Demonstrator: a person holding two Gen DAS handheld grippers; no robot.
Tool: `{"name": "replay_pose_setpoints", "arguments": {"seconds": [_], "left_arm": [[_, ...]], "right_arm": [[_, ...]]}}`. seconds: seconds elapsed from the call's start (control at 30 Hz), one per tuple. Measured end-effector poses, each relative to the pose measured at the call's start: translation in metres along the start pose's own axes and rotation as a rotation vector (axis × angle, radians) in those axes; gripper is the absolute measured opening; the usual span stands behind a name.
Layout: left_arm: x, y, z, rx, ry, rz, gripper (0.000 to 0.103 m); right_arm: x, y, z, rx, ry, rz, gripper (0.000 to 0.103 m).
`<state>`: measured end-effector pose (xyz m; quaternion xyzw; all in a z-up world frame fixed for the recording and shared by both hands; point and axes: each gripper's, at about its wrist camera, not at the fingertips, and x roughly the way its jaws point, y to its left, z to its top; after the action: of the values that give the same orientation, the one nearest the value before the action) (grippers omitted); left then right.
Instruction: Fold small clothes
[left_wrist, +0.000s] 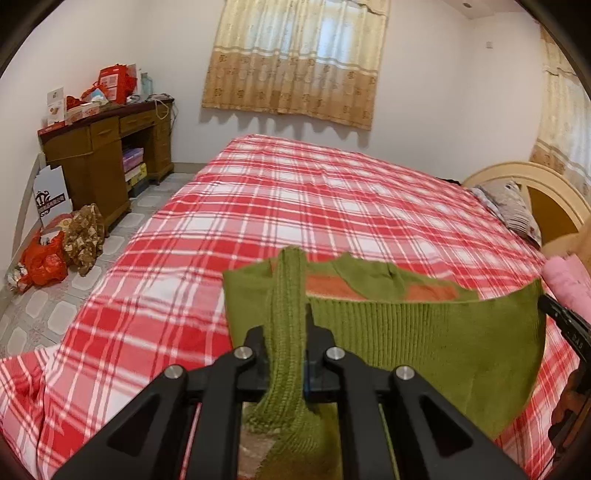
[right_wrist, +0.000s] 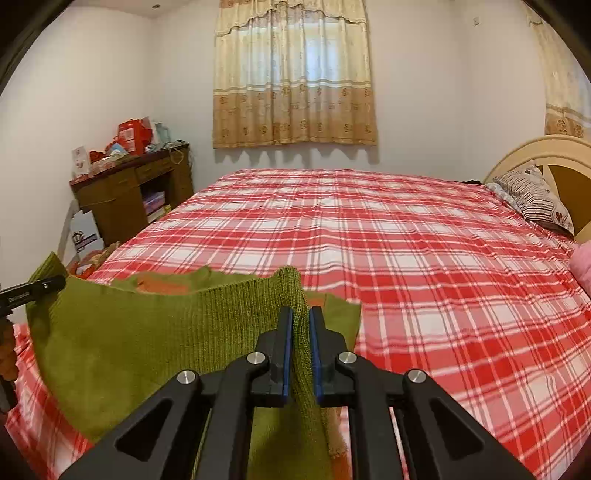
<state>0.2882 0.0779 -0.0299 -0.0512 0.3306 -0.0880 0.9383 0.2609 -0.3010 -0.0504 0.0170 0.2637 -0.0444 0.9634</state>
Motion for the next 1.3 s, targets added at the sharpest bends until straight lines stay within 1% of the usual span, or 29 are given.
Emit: {"name": "replay_pose_setpoints", "arguments": {"seconds": [0.27, 0.47, 0.63, 0.77, 0.9, 1.1, 1.3], "left_arm": [[0.045, 0.000, 0.022, -0.007, 0.009, 0.050, 0.009], [0.079, 0.002, 0.038, -0.029, 0.023, 0.064, 0.009], [0.106, 0.001, 0.048, -0.037, 0.027, 0.075, 0.009], [0.137, 0.000, 0.048, -0.019, 0.055, 0.112, 0.009], [0.164, -0.002, 0.041, 0.003, 0.092, 0.166, 0.009], [0.181, -0.001, 0.035, 0.004, 0.125, 0.198, 0.009], [0.193, -0.002, 0.032, 0.010, 0.164, 0.214, 0.010]], "right_arm": [[0.060, 0.000, 0.025, -0.002, 0.013, -0.043, 0.008], [0.097, -0.003, 0.030, 0.009, 0.026, -0.064, 0.008], [0.133, -0.010, 0.030, 0.019, 0.049, -0.100, 0.008], [0.163, -0.019, 0.023, 0.034, 0.077, -0.133, 0.008], [0.181, -0.022, 0.015, 0.034, 0.102, -0.151, 0.008], [0.194, -0.024, 0.012, 0.029, 0.125, -0.162, 0.008], [0.212, -0.031, 0.006, 0.055, 0.203, -0.174, 0.008]]}}
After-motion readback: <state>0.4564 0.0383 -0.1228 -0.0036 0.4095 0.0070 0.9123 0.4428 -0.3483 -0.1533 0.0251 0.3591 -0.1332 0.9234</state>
